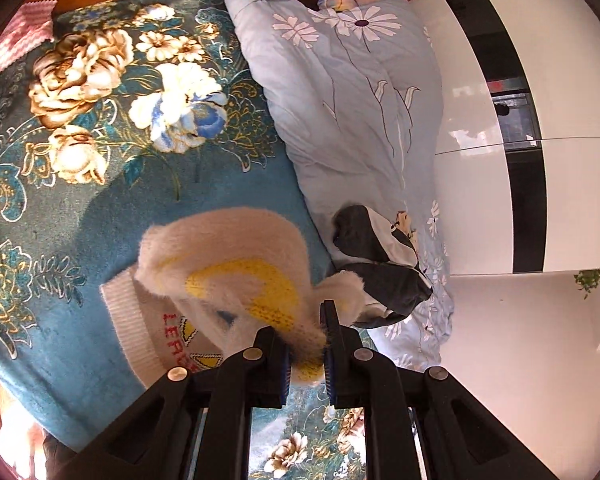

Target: Fold clothes

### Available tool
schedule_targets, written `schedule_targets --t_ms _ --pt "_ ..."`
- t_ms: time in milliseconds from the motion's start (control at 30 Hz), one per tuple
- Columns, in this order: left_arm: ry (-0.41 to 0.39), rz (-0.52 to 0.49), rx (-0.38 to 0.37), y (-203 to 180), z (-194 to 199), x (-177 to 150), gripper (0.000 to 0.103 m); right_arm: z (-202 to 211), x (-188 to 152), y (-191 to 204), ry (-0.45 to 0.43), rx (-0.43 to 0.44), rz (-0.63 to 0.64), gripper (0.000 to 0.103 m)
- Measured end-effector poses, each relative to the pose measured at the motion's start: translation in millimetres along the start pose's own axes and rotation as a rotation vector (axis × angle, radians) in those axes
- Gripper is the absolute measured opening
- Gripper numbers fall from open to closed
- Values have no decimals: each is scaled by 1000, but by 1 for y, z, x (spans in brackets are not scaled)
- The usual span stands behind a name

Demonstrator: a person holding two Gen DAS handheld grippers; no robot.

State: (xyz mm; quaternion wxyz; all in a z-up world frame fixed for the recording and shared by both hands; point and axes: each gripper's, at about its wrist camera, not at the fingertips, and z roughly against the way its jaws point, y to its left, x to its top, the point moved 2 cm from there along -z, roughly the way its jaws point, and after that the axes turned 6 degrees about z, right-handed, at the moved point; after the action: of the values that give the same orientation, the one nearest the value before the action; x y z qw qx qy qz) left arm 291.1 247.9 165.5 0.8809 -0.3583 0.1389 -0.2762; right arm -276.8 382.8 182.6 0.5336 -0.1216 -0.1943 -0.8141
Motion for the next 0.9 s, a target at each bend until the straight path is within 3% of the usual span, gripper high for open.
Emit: schedule_targets --t_ms 267,333,400,433,633,700,900 --pt "-39 49 76 21 24 -52 14 -30 -11 -21 91 165 -21 5" --pt "-54 63 92 22 29 -63 14 -35 -11 -23 106 192 -11 12" --pt "-68 77 98 22 33 -74 14 -40 -11 -26 121 218 -1 34" --pt "-73 81 99 22 35 -79 14 -42 -11 -27 129 232 4 38" --pt "-80 75 126 20 38 -101 14 -64 -14 -32 191 274 -10 42" --pt "-83 79 138 22 40 -102 14 -74 -14 -33 218 303 -41 58" --pt "-73 95 179 36 40 -94 14 -113 -16 -22 301 336 -94 70"
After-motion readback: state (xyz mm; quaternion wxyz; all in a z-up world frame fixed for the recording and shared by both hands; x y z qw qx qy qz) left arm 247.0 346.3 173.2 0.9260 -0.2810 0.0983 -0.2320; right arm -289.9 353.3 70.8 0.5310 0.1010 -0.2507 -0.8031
